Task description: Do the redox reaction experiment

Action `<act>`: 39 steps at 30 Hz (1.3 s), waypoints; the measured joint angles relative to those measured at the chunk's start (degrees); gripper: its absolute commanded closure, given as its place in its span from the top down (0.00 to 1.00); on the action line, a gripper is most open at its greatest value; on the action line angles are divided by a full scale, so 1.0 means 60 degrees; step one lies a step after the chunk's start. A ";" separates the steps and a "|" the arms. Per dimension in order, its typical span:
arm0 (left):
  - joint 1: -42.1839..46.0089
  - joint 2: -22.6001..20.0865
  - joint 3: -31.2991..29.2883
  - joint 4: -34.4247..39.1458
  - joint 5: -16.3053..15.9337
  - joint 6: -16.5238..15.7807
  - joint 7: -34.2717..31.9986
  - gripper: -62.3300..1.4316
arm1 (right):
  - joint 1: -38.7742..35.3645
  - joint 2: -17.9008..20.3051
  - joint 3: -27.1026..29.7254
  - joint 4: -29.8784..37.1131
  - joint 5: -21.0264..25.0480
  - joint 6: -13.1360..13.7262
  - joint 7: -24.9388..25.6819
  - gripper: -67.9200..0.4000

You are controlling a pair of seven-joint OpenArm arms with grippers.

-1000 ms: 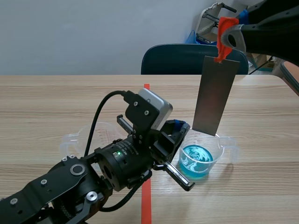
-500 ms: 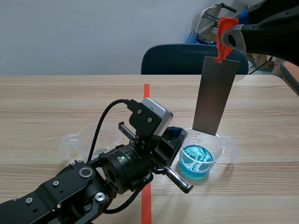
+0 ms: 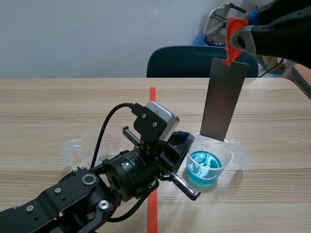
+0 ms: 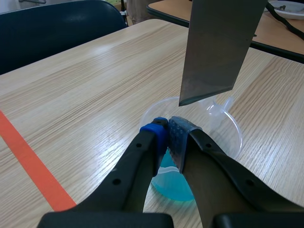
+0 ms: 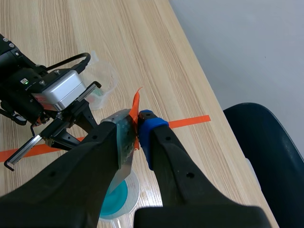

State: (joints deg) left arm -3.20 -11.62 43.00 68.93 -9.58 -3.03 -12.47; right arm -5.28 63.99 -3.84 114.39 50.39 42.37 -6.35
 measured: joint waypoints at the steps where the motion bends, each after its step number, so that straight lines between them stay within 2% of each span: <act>1: 0.0004 -0.0033 0.0000 0.0004 -0.0069 0.0000 0.0004 0.06 | 0.0000 0.0000 0.0000 0.0000 0.0000 0.0000 0.0000 0.02; 4: 0.0127 -0.0335 0.0000 0.0229 -0.0244 0.0080 -0.0015 0.06 | 0.0000 0.0000 0.0000 0.0000 0.0000 0.0000 0.0000 0.02; 13: 0.1330 -0.1847 -0.0233 0.2146 -0.0342 0.0484 -0.0026 0.06 | 0.0000 0.0000 0.0000 0.0000 0.0000 0.0000 0.0000 0.02; 22: 0.3825 -0.3060 -0.2463 0.3406 -0.0379 0.0499 -0.0073 0.06 | 0.0000 0.0000 0.0000 0.0000 0.0000 0.0000 0.0000 0.02; 27: 0.5355 -0.3552 -0.3636 0.3942 -0.0765 0.0492 -0.0481 0.07 | 0.0000 0.0000 0.0000 0.0000 0.0000 0.0000 0.0000 0.02; 31: 0.6557 -0.3901 -0.4546 0.4291 -0.0765 0.0477 -0.0648 0.07 | 0.0000 0.0000 0.0000 0.0000 0.0000 0.0000 0.0000 0.02; 36: 0.7865 -0.4047 -0.5523 0.4568 -0.0765 0.0364 -0.0903 0.18 | 0.0000 0.0000 0.0000 0.0000 0.0000 0.0000 0.0000 0.02; 39: 0.8655 -0.4153 -0.6007 0.4790 -0.0761 0.0357 -0.1341 0.32 | 0.0000 0.0000 0.0000 0.0000 0.0000 0.0000 0.0000 0.02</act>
State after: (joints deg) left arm 48.73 -36.53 6.96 97.67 -14.15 -0.89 -20.51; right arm -5.28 63.99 -3.84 114.39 50.39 42.37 -6.35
